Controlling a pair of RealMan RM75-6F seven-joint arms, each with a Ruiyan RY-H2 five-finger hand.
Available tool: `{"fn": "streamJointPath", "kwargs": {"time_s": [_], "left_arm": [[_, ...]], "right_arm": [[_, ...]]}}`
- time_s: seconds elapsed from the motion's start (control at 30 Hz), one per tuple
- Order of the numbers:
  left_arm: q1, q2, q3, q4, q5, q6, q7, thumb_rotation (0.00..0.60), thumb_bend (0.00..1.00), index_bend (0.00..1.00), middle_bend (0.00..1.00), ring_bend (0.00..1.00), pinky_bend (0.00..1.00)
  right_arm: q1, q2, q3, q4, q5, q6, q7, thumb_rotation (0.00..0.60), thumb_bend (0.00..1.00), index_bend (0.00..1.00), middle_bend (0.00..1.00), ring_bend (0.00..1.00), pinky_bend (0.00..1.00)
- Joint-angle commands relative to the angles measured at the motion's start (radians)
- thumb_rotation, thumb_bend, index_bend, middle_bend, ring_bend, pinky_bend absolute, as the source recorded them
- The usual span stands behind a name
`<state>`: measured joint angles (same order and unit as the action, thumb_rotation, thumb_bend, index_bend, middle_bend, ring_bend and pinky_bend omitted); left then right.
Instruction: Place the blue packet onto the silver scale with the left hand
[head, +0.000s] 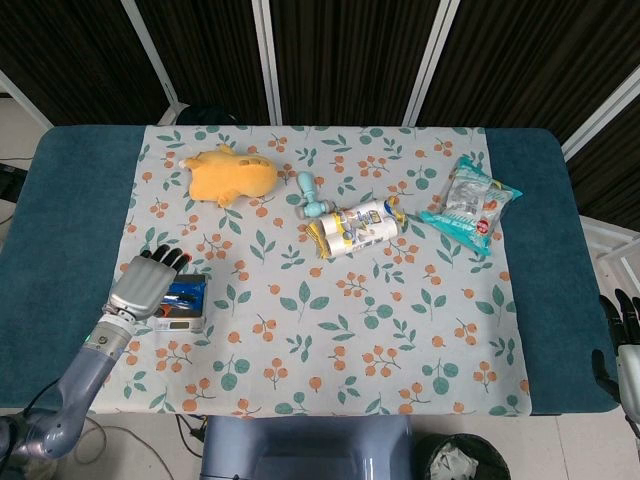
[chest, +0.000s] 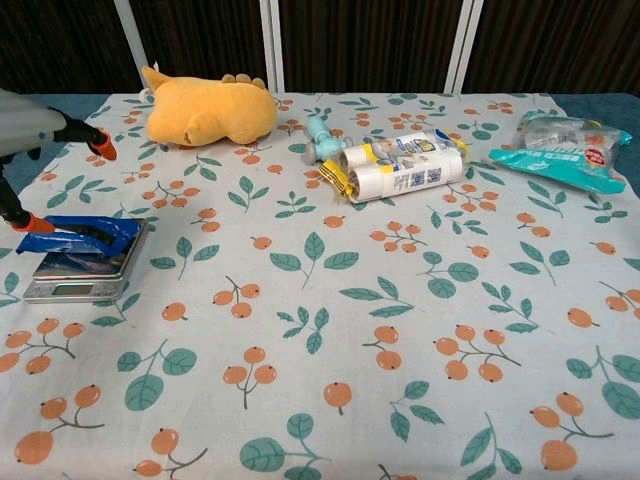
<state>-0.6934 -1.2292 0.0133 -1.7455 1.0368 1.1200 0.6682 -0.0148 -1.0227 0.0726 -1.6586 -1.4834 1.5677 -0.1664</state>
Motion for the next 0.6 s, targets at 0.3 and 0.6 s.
{"fn": "streamJointPath", "kwargs": {"time_s": [0.3,0.6], "left_arm": [[0.295,0.051,0.088,0.133,0.403,0.412,-0.437,0.6,0.11,0.09,0.06,0.02,0.2],[0.404,0.05,0.106,0.29,0.425,0.449,-0.7,0.6,0.1,0.09,0.03,0.0,0.1]], "right_arm": [[-0.002,-0.001,-0.001,0.0,-0.015,0.012,0.005,0.6,0.56,0.06,0.05,0.05,0.0],[-0.003,0.003,-0.004,0.003,-0.028,0.019,0.012,0.6,0.56,0.06,0.05,0.05,0.0]]}}
